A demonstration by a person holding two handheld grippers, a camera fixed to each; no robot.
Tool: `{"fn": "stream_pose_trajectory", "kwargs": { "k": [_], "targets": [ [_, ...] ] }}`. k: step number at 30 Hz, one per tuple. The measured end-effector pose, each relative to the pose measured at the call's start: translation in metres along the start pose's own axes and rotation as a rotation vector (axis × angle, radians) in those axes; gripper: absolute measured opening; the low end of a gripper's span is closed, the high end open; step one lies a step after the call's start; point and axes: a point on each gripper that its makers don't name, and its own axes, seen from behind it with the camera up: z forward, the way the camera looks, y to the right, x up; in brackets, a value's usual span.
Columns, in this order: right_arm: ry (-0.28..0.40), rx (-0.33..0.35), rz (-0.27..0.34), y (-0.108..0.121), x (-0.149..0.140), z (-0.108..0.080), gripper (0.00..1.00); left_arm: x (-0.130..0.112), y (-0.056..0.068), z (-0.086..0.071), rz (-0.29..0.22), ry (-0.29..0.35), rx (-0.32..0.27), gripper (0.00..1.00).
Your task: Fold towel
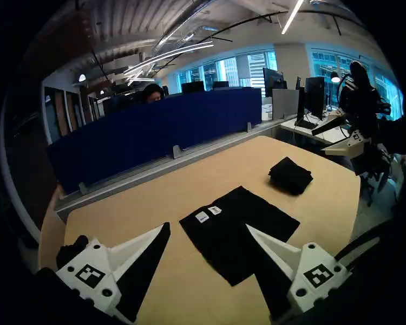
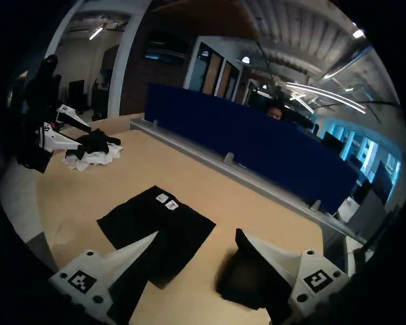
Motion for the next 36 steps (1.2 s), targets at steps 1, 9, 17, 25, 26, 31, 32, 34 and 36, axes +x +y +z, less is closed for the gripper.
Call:
{"fn": "stream_pose_trajectory", "kwargs": {
  "k": [1, 9, 17, 25, 26, 31, 32, 34, 36],
  "targets": [
    [-0.005, 0.005, 0.002, -0.001, -0.002, 0.001, 1.0, -0.003, 0.001, 0.001, 0.0, -0.005, -0.003, 0.93],
    [-0.051, 0.042, 0.004, -0.013, -0.026, 0.01, 1.0, -0.036, 0.008, 0.008, 0.015, -0.058, -0.025, 0.93],
    [-0.096, 0.081, 0.018, -0.026, -0.061, 0.026, 1.0, -0.075, 0.024, 0.02, 0.025, -0.109, -0.066, 0.93],
    [-0.124, 0.104, 0.025, -0.042, -0.101, 0.048, 1.0, -0.118, 0.041, 0.038, 0.045, -0.152, -0.112, 0.93],
    [-0.126, 0.105, 0.025, -0.043, -0.106, 0.051, 1.0, -0.123, 0.044, 0.04, 0.047, -0.155, -0.118, 0.93],
    [-0.154, 0.128, 0.036, -0.055, -0.132, 0.065, 1.0, -0.153, 0.056, 0.052, 0.055, -0.191, -0.145, 0.93],
    [-0.16, 0.134, 0.039, -0.058, -0.137, 0.068, 1.0, -0.158, 0.058, 0.055, 0.056, -0.198, -0.149, 0.93],
    [-0.174, 0.141, 0.042, -0.062, -0.148, 0.072, 1.0, -0.17, 0.061, 0.06, 0.053, -0.215, -0.155, 0.93],
    [-0.189, 0.146, 0.044, -0.065, -0.158, 0.077, 1.0, -0.18, 0.064, 0.064, 0.048, -0.233, -0.16, 0.93]
  ]
}}
